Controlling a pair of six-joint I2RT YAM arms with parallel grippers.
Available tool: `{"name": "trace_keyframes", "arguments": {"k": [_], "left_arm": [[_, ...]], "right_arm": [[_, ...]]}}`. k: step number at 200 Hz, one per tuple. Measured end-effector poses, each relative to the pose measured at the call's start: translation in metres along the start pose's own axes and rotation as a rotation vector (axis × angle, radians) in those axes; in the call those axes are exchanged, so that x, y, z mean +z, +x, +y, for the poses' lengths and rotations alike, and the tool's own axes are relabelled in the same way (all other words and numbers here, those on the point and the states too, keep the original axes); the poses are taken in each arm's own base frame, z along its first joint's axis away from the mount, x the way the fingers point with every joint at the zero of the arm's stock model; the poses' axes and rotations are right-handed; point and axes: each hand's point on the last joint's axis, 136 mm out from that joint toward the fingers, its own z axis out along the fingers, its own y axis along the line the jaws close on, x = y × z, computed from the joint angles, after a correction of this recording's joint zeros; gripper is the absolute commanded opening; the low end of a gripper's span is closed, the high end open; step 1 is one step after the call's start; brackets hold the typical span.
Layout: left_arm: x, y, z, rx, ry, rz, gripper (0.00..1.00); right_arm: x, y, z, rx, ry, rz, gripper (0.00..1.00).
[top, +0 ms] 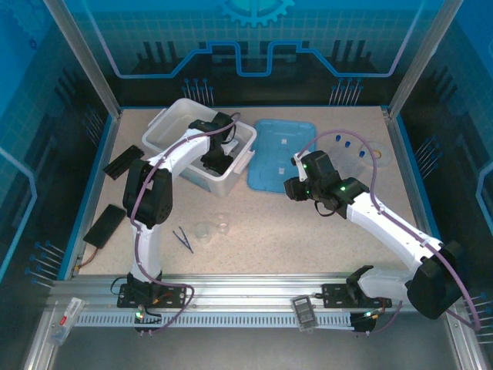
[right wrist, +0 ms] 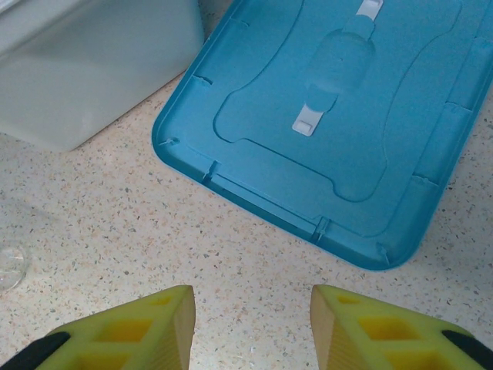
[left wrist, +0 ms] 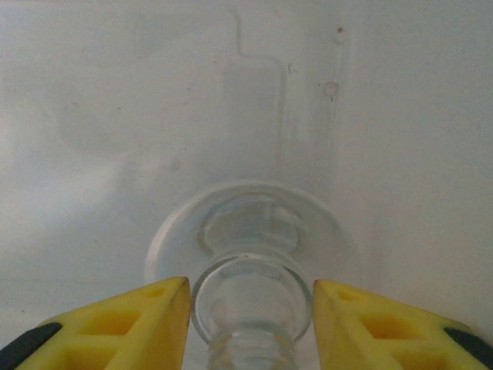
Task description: Organize the chemistry lab equipment
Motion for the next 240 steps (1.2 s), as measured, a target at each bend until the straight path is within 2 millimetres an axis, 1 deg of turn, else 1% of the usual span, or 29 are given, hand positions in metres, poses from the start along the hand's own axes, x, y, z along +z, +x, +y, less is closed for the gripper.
{"name": "trace_keyframes", "arguments": {"k": [51, 61, 89, 106, 124, 146, 173, 183, 206, 226, 240], "left_arm": [[0.003, 0.0, 0.001, -0.011, 0.001, 0.0, 0.61], [0.004, 0.0, 0.001, -0.018, 0.001, -0.005, 0.64], [-0.004, 0.0, 0.0, -0.033, 0.013, -0.031, 0.68], [-0.018, -0.005, -0.002, -0.04, 0.02, -0.071, 0.72], [-0.037, -0.011, -0.004, -0.052, 0.034, -0.126, 0.75], [-0.058, -0.017, -0.007, -0.054, 0.049, -0.184, 0.75], [-0.079, -0.02, -0.008, -0.074, 0.06, -0.24, 0.75], [-0.087, -0.019, -0.009, -0.079, 0.062, -0.262, 0.75], [-0.107, -0.01, -0.016, -0.083, 0.063, -0.308, 0.73], [-0.125, 0.002, -0.031, -0.061, 0.054, -0.353, 0.7], [-0.136, 0.014, -0.045, -0.032, 0.051, -0.376, 0.68]], "right_arm": [[-0.001, 0.0, 0.0, 0.001, -0.005, -0.001, 0.46], [-0.001, -0.001, 0.001, 0.002, -0.006, -0.003, 0.47], [-0.002, -0.001, 0.001, 0.002, -0.007, -0.005, 0.5], [-0.002, -0.001, 0.001, 0.004, -0.009, -0.005, 0.51], [-0.002, -0.001, 0.002, 0.004, -0.013, -0.004, 0.53], [-0.002, -0.001, 0.002, 0.005, -0.016, -0.003, 0.55], [-0.002, -0.001, 0.003, 0.005, -0.019, -0.002, 0.59], [-0.002, -0.001, 0.003, 0.005, -0.02, -0.002, 0.61], [-0.002, -0.001, 0.003, 0.005, -0.02, -0.002, 0.61], [-0.002, -0.001, 0.003, 0.005, -0.021, -0.002, 0.6], [-0.002, -0.002, 0.004, 0.003, -0.023, -0.004, 0.6]]}}
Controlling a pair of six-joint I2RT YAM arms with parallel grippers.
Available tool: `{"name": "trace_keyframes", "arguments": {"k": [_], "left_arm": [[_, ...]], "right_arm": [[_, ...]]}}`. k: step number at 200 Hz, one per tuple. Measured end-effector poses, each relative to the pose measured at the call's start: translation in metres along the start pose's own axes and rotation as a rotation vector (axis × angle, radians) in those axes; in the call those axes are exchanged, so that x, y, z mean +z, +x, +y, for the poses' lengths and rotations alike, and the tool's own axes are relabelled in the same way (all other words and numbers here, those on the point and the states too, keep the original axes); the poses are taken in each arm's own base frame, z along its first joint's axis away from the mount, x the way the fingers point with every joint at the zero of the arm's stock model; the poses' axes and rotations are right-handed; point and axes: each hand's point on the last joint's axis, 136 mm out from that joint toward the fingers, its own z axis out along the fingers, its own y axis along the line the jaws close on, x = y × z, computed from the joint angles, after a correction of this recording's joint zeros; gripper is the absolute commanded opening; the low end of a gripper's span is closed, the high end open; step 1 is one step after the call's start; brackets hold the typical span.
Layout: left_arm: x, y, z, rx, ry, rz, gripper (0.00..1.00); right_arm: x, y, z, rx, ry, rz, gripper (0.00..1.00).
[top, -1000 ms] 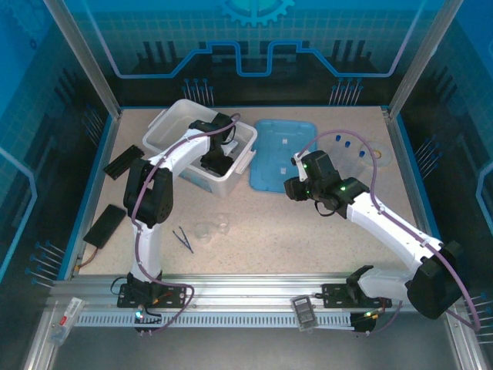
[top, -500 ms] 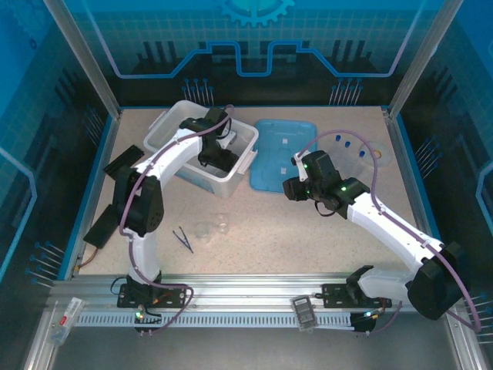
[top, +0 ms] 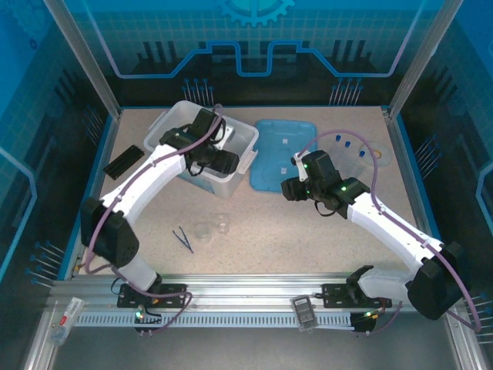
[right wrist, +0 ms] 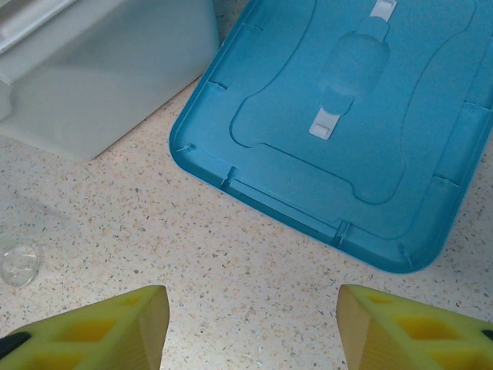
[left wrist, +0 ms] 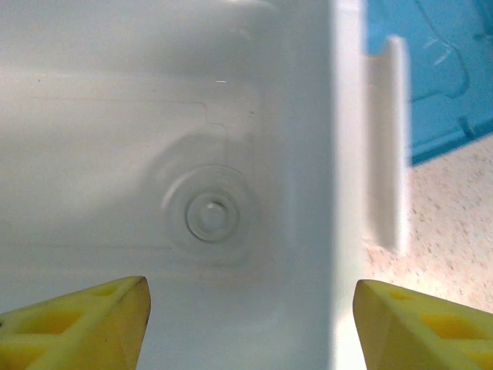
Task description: Organize the chemistry lab equipment
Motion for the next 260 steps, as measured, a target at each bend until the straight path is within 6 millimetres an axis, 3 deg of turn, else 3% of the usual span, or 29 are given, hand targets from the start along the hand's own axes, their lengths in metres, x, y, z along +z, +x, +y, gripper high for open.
{"name": "trace_keyframes", "arguments": {"k": [39, 63, 102, 140, 179, 227, 260], "left_arm": [[-0.02, 0.032, -0.041, 0.102, 0.008, -0.021, 0.67], [-0.022, 0.056, -0.051, 0.119, 0.001, -0.004, 0.65], [-0.029, 0.096, -0.044, 0.092, -0.054, 0.002, 0.59], [-0.036, 0.137, -0.027, 0.022, -0.107, -0.01, 0.59], [-0.037, 0.155, -0.011, -0.078, -0.16, -0.021, 0.6], [-0.02, 0.185, -0.001, -0.157, -0.201, 0.044, 0.59], [-0.013, 0.2, 0.003, -0.199, -0.218, 0.07, 0.59]], "right_arm": [[0.001, 0.0, 0.016, -0.037, -0.026, -0.002, 0.58], [0.001, 0.0, 0.024, -0.06, -0.035, -0.008, 0.57], [0.001, -0.001, 0.025, -0.066, -0.029, -0.016, 0.54], [0.0, 0.001, 0.041, -0.116, -0.057, -0.021, 0.55], [0.01, 0.009, 0.055, -0.179, -0.079, 0.009, 0.68], [0.021, 0.009, 0.08, -0.259, -0.101, 0.032, 0.69], [0.025, 0.008, 0.082, -0.262, -0.101, 0.037, 0.67]]}}
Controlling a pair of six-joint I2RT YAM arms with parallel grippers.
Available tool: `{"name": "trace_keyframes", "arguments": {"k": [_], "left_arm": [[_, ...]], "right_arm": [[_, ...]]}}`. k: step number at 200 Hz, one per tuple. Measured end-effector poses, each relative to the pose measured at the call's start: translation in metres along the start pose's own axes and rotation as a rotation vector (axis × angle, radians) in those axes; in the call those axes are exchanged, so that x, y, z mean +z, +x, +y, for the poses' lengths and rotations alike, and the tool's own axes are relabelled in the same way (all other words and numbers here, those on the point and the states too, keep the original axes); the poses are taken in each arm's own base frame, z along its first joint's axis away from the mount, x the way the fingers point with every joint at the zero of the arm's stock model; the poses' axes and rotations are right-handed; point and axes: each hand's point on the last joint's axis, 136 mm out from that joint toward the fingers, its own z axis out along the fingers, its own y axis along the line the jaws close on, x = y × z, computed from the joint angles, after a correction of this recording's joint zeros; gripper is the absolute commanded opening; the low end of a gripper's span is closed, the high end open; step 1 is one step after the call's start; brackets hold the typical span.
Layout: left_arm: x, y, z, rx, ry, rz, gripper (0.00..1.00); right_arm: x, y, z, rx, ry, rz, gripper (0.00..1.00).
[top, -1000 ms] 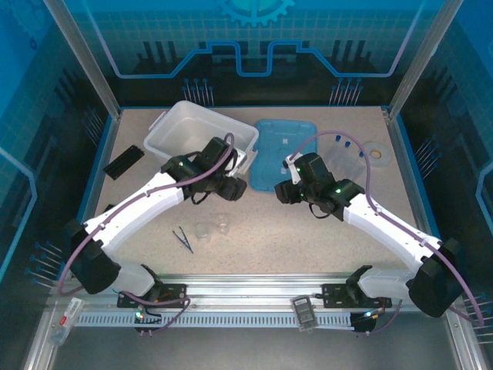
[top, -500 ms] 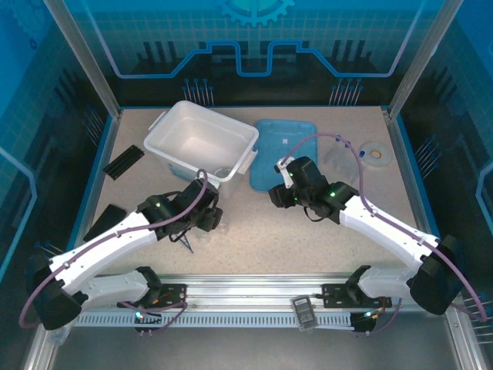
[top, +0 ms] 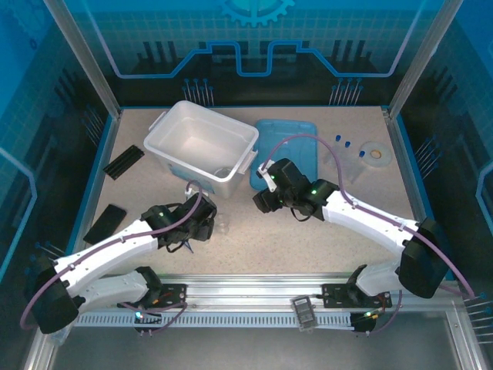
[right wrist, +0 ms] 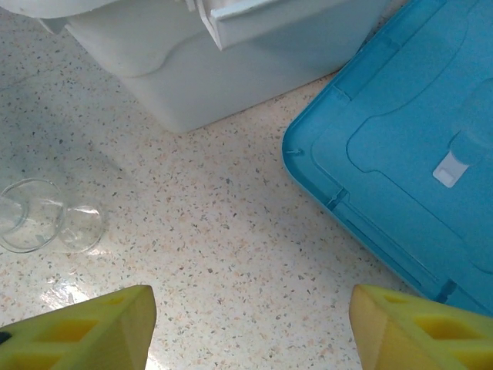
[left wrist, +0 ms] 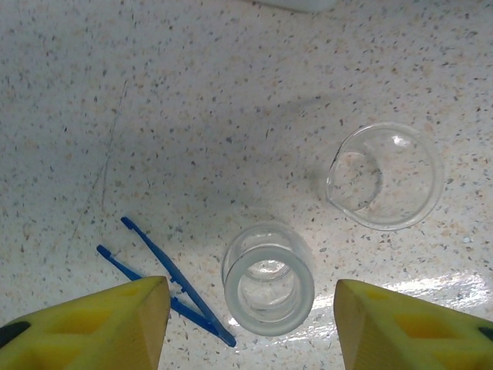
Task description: Organize the chemistry lab equipment
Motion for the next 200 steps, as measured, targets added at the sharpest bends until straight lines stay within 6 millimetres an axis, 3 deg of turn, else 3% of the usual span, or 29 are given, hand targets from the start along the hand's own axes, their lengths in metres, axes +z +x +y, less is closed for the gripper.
{"name": "trace_keyframes", "arguments": {"k": [74, 200], "left_arm": [[0.016, 0.011, 0.0, -0.036, -0.025, 0.049, 0.57], [0.025, 0.013, -0.007, -0.054, -0.019, 0.071, 0.54]], "right_arm": [[0.002, 0.001, 0.0, 0.002, -0.003, 0.007, 0.62], [0.003, -0.001, -0.002, 0.023, -0.023, 0.003, 0.5]]}}
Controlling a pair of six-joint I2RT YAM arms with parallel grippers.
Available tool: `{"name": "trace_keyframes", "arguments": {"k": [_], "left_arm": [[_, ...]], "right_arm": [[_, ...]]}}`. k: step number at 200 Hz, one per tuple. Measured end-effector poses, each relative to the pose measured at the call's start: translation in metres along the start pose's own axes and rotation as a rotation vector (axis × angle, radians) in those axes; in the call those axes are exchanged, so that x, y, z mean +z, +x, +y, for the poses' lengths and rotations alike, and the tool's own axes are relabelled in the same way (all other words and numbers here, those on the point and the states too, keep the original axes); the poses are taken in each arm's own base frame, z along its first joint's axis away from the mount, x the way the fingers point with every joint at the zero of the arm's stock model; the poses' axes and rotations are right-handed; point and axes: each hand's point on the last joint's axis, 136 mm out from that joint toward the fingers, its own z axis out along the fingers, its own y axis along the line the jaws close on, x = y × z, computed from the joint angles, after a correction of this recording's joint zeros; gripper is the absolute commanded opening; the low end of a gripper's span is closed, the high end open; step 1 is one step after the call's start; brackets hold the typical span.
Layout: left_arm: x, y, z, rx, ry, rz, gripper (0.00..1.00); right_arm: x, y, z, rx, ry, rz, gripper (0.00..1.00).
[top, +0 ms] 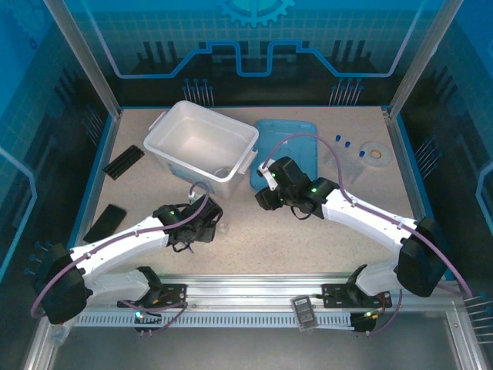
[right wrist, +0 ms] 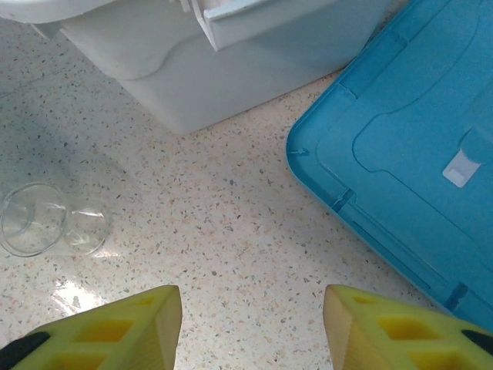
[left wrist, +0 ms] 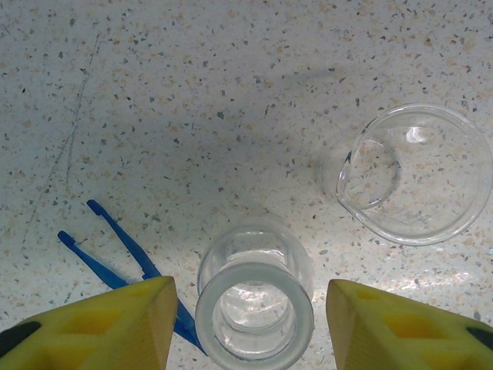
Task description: Organize the chemistry lab equipment
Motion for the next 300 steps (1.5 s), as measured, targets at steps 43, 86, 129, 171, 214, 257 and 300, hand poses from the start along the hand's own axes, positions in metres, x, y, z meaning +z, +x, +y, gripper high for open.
{"name": "trace_keyframes", "arguments": {"k": [43, 86, 129, 171, 214, 257, 300], "left_arm": [[0.002, 0.001, 0.0, -0.001, -0.006, 0.006, 0.5], [0.003, 0.002, 0.001, 0.0, -0.008, 0.01, 0.47], [0.003, 0.003, 0.001, 0.0, -0.009, 0.011, 0.41], [0.003, 0.002, 0.001, 0.0, -0.008, 0.01, 0.36], [0.003, 0.001, 0.0, -0.001, -0.005, 0.005, 0.27], [-0.009, 0.001, 0.005, 0.003, -0.006, 0.005, 0.26], [-0.049, -0.029, 0.004, 0.003, 0.014, -0.083, 0.26]], "right_arm": [[0.0, 0.0, -0.002, 0.009, -0.007, 0.0, 0.48], [0.0, 0.0, -0.002, 0.014, -0.006, 0.001, 0.45], [0.0, -0.003, -0.004, 0.018, -0.005, -0.011, 0.45], [0.0, -0.005, -0.003, 0.019, -0.006, -0.018, 0.44], [0.0, -0.007, -0.003, 0.018, -0.009, -0.025, 0.45], [-0.004, -0.01, -0.004, 0.022, -0.009, -0.039, 0.45], [-0.01, -0.013, -0.006, 0.029, -0.012, -0.062, 0.45]]}}
